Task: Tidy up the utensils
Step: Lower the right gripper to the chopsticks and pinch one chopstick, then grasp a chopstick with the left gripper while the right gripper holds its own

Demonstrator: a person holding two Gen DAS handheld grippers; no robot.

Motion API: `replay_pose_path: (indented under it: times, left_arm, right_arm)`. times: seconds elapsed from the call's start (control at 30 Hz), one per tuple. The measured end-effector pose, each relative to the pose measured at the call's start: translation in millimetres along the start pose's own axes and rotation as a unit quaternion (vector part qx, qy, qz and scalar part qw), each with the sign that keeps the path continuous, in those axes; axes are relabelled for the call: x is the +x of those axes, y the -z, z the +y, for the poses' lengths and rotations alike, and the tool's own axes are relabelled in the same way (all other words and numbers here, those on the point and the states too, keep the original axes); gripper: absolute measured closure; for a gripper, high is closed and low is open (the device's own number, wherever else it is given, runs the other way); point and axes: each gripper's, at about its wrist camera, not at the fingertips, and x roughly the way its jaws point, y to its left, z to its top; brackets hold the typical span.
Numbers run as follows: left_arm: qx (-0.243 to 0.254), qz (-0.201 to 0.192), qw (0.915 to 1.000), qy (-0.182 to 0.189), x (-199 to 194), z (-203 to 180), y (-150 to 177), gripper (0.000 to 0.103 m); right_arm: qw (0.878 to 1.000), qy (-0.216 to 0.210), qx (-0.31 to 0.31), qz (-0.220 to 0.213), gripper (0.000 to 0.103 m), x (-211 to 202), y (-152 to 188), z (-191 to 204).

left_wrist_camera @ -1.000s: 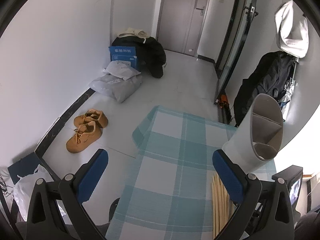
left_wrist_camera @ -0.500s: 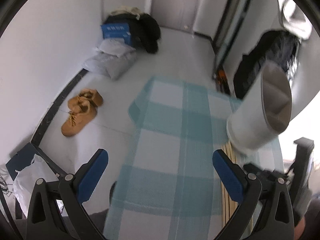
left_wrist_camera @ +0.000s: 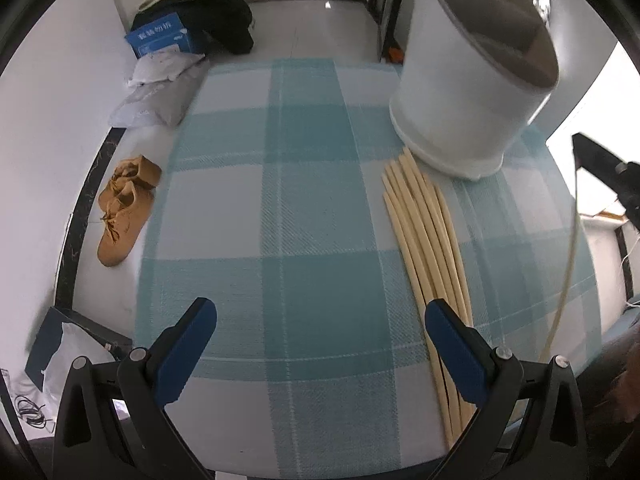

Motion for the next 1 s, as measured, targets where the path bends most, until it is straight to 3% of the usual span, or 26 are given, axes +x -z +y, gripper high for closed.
replay_pose_path:
  times: [0.27,0.37,0.57,0.7,0.83,0.9,0.97,1.0]
  left_arm:
    - [0.022,0.024,0.9988,-0.035,14,-18,3,0.001]
    - [-0.001,0.038,0.999,-0.021,18,-8,-1,0.002]
    - [-0.009,0.045,0.9985,-0.029,21,3,-12,0.002]
    - [-0.012,0.031,0.9979,-0.055,27,-1,-23,0.006]
    - [-0.003,0.032,0.9981,-0.053,31,-10,-30,0.016]
    - [-0.004,0.033,0.9984,-0.047,31,-10,-34,0.029]
    - [-0.021,0.035,0.9987,-0.032,31,-6,-38,0.054]
    - [-0.022,0.034,0.9986,-0.033,31,-7,-41,0.061]
  right_arm:
    - [1.0,-0.005,0.02,-0.022,0.097,-13,-18,-14]
    - [0.999,-0.007,0.031,-0.029,0.097,-16,-20,-22]
    - [0.999,-0.001,0.029,-0.04,0.097,-20,-24,-27]
    - [0.999,-0.003,0.028,-0.037,0.097,-20,-24,-27]
    - [0.999,-0.005,0.028,-0.041,0.097,-22,-25,-27]
    - [0.999,-0.005,0.026,-0.043,0.097,-23,-25,-26]
    - [0.999,-0.004,0.024,-0.042,0.097,-22,-24,-26]
    - [0.999,-0.003,0.023,-0.041,0.097,-22,-24,-26]
